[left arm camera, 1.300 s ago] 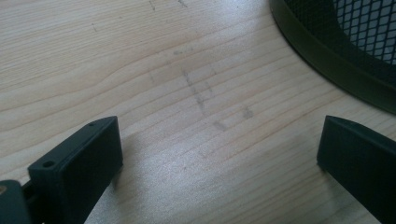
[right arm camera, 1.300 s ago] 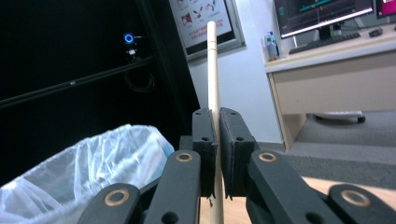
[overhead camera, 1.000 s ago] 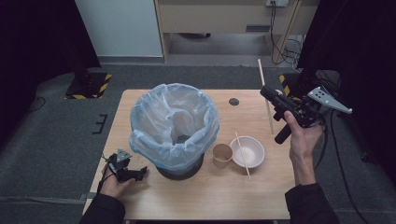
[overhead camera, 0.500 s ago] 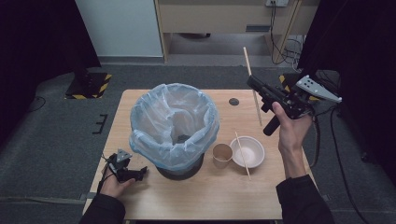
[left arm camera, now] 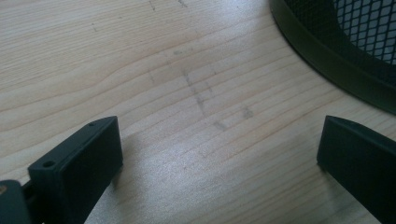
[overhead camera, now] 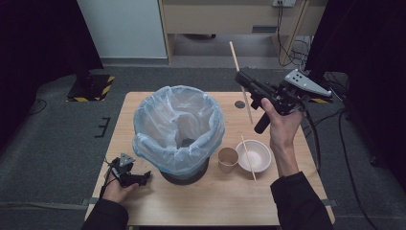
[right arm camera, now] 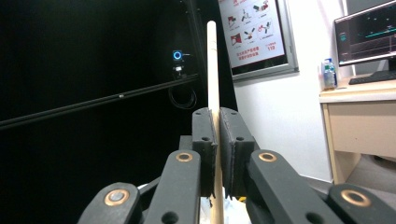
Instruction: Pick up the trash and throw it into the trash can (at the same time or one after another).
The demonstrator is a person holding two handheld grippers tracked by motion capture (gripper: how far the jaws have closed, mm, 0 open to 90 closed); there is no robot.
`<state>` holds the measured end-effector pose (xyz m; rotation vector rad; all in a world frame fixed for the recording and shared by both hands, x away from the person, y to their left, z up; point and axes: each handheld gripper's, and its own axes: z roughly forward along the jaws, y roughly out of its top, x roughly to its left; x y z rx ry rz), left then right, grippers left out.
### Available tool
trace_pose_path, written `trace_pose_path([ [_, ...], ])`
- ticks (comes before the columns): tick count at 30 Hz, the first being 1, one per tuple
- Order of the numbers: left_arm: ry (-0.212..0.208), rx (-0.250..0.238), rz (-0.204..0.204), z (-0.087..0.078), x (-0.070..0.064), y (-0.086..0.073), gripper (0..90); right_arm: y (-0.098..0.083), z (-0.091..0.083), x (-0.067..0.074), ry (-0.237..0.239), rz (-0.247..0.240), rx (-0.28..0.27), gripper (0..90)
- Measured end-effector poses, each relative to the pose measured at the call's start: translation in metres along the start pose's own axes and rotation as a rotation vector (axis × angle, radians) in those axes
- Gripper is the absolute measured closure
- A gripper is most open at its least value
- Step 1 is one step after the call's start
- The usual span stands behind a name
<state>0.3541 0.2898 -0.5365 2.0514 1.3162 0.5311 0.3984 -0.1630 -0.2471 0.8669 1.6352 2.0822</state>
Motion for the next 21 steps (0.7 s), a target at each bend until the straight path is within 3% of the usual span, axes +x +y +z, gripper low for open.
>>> trace_pose_path([
  [21, 0.001, -0.003, -0.004, 0.0, 0.0, 0.0, 0.0, -0.006, 0.035, 0.023, 0.065, -0.004, 0.012, 85.8],
])
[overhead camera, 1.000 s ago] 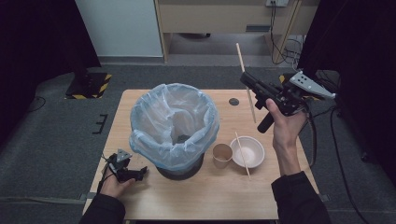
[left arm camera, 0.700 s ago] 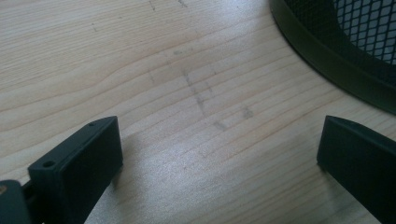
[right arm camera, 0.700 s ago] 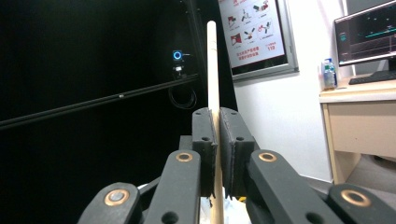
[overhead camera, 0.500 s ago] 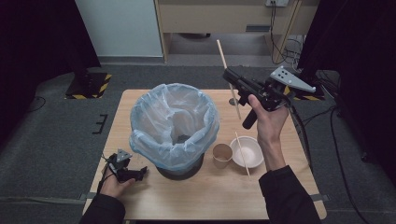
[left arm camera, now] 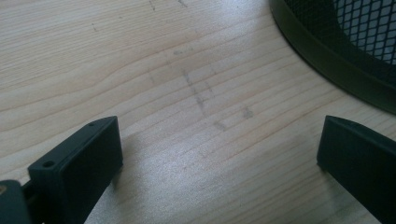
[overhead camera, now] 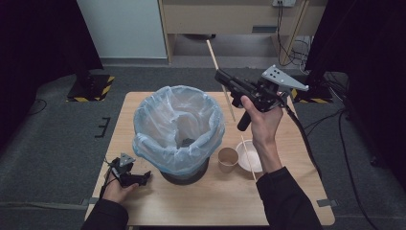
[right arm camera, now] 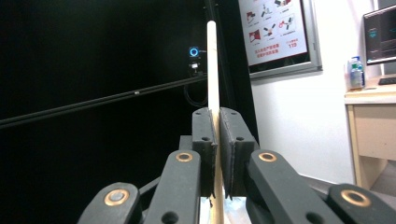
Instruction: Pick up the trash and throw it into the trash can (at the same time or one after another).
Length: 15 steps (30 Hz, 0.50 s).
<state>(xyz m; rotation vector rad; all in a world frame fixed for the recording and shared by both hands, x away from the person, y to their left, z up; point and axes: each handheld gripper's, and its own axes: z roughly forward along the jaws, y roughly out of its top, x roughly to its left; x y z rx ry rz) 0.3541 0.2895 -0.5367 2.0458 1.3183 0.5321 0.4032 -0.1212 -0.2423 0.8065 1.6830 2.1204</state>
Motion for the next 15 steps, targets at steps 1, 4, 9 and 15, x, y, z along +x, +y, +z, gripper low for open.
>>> trace_pose_path([
  [1, 0.0, 0.0, 0.0, 0.0, 0.0, 0.0, 0.0, 0.0, 0.002, 0.002, 0.006, 0.004, 0.0, 85.7],
  [4, 0.0, 0.0, 0.002, 0.0, 0.0, 0.0, 0.0, 0.0, 0.008, 0.006, 0.018, 0.006, 0.003, 85.8],
  [9, 0.0, 0.0, 0.002, 0.0, 0.0, 0.0, 0.0, -0.002, 0.018, 0.013, 0.032, 0.008, 0.009, 85.7],
  [15, -0.001, 0.0, 0.003, 0.0, 0.0, 0.0, 0.0, -0.011, 0.031, 0.016, 0.047, 0.04, 0.02, 85.7],
])
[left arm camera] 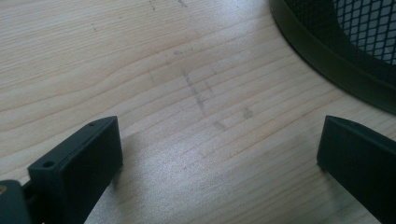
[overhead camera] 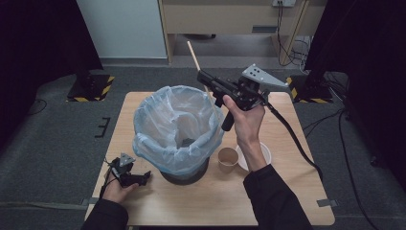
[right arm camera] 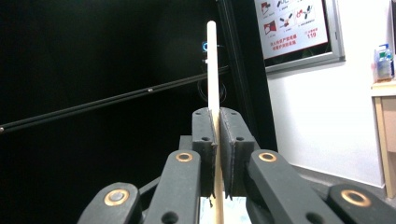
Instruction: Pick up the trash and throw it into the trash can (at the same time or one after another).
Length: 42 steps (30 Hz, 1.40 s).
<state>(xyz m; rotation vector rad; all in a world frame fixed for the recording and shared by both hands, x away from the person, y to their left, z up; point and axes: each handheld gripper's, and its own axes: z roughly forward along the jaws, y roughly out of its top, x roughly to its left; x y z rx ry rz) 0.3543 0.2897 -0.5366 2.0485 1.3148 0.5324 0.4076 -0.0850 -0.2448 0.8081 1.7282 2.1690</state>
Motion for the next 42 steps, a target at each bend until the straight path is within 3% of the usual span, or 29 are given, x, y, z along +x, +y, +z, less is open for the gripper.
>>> trace_pose_path([
  [12, -0.002, 0.0, 0.003, 0.0, 0.0, 0.0, 0.0, -0.017, 0.016, 0.0, -0.007, 0.014, 0.025, 85.3],
  [20, -0.003, 0.0, 0.003, 0.0, 0.0, 0.0, 0.0, -0.016, 0.015, 0.0, -0.004, 0.002, 0.04, 73.3],
  [27, -0.002, 0.0, 0.004, 0.0, 0.0, 0.0, 0.0, 0.006, -0.01, -0.004, -0.074, -0.08, 0.049, 65.2],
  [31, -0.003, 0.002, 0.004, 0.0, 0.0, 0.0, 0.0, 0.01, -0.031, -0.014, -0.108, -0.085, 0.062, 61.6],
  [36, -0.003, 0.003, 0.005, 0.0, 0.0, 0.0, 0.0, -0.002, -0.06, -0.029, -0.165, -0.093, 0.104, 57.6],
  [42, -0.003, 0.003, 0.006, 0.0, 0.0, 0.0, 0.0, -0.037, -0.094, -0.052, -0.243, -0.091, 0.189, 52.3],
])
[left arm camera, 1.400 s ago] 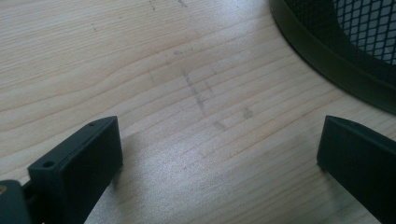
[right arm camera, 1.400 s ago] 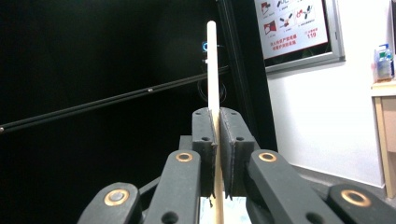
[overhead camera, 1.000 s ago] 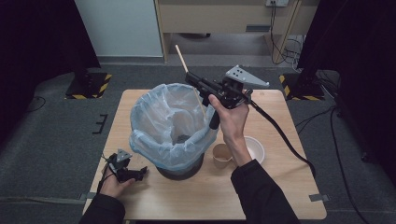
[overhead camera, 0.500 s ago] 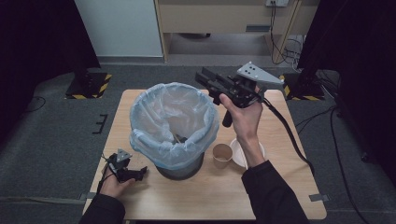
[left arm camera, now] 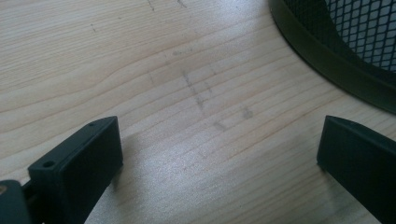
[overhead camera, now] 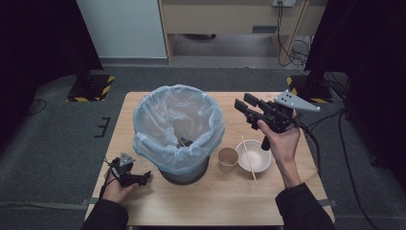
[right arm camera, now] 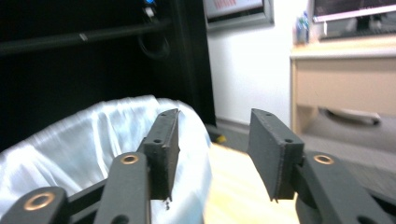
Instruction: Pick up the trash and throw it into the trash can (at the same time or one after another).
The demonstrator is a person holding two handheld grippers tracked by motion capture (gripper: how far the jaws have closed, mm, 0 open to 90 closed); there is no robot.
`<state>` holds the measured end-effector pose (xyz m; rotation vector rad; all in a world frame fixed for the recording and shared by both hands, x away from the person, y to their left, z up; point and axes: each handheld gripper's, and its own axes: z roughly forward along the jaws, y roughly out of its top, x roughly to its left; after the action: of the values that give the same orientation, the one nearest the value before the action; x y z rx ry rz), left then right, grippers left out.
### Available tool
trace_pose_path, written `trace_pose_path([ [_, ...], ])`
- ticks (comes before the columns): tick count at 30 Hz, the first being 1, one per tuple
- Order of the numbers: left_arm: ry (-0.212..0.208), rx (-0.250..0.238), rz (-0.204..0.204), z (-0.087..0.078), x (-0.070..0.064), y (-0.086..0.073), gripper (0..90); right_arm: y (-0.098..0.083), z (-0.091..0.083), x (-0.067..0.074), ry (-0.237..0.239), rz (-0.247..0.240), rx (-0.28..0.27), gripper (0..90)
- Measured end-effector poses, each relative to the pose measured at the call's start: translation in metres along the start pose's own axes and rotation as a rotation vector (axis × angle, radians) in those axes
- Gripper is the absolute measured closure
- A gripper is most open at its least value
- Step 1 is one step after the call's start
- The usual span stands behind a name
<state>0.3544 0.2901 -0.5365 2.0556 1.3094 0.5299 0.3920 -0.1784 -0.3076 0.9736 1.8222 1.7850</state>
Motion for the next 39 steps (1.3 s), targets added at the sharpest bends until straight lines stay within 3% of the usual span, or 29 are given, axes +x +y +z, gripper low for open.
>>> trace_pose_path([
  [8, 0.0, 0.0, 0.0, 0.0, 0.0, 0.0, 0.0, -0.053, -0.014, -0.03, -0.076, 0.043, 0.094, 47.9],
  [12, 0.0, 0.0, 0.0, 0.0, 0.0, 0.0, 0.0, -0.079, -0.017, -0.042, -0.121, 0.053, 0.166, 45.4],
  [16, 0.0, 0.0, 0.0, 0.0, 0.0, 0.0, 0.0, -0.105, -0.013, -0.055, -0.169, 0.045, 0.273, 45.2],
  [21, 0.0, 0.0, 0.0, 0.0, 0.0, 0.0, 0.0, -0.134, -0.006, -0.064, -0.195, 0.051, 0.4, 48.2],
  [32, 0.001, 0.0, 0.0, 0.0, 0.0, 0.0, 0.0, -0.167, 0.003, -0.063, -0.195, 0.084, 0.576, 55.1],
  [39, 0.0, 0.0, 0.0, 0.0, 0.0, 0.0, 0.0, -0.172, 0.006, -0.061, -0.193, 0.11, 0.648, 64.9],
])
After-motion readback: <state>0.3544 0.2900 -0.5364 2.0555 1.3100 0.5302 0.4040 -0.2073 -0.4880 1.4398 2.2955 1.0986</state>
